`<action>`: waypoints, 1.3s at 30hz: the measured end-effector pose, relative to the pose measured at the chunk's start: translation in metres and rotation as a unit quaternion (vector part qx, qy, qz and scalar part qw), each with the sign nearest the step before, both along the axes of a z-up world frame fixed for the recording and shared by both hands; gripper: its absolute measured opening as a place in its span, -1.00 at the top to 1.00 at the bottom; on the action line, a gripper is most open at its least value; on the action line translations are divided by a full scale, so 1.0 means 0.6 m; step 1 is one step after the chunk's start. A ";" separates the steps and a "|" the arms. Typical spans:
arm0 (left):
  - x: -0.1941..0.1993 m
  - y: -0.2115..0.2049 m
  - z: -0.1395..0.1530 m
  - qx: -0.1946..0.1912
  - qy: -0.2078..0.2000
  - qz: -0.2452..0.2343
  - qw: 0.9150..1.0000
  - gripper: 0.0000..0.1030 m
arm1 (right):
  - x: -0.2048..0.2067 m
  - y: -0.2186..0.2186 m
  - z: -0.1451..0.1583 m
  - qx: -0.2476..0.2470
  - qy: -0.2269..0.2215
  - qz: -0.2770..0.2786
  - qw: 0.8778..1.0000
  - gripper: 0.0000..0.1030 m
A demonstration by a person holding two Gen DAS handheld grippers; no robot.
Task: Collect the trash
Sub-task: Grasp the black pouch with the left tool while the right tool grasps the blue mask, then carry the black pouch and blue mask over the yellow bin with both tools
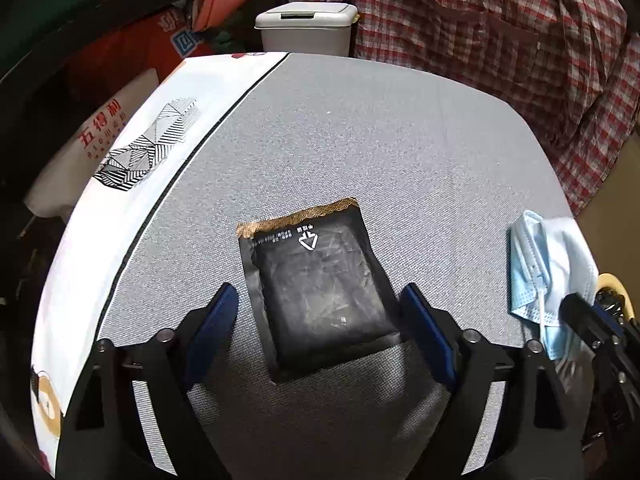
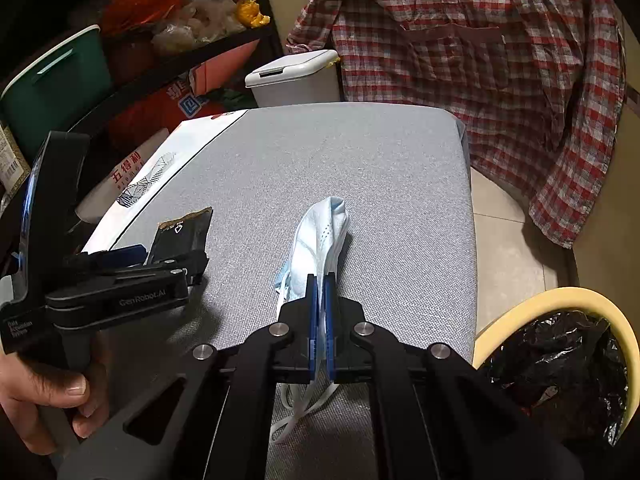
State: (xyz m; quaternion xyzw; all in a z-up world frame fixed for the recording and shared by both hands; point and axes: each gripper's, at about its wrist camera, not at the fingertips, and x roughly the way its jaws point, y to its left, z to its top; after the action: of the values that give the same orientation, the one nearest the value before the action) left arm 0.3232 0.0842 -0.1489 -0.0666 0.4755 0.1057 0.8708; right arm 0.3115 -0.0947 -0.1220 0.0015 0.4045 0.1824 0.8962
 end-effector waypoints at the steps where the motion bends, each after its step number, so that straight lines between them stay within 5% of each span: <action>1: 0.000 0.000 0.001 0.000 -0.001 0.000 1.000 -0.42 | 0.000 0.000 0.000 0.000 0.000 0.001 1.000 0.93; 14: -0.008 -0.011 0.015 0.005 -0.008 -0.036 0.999 0.04 | -0.019 0.007 0.028 0.003 -0.013 -0.001 1.000 0.93; 39: -0.081 -0.031 0.126 -0.004 -0.091 -0.051 0.995 0.10 | -0.112 -0.052 0.160 0.004 -0.075 -0.027 0.997 0.93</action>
State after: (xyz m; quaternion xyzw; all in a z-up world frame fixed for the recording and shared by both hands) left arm 0.2746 0.0658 -0.0730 -0.0552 0.3975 0.0527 0.9144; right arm 0.2445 -0.1260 -0.0260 0.0028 0.3351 0.1594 0.9286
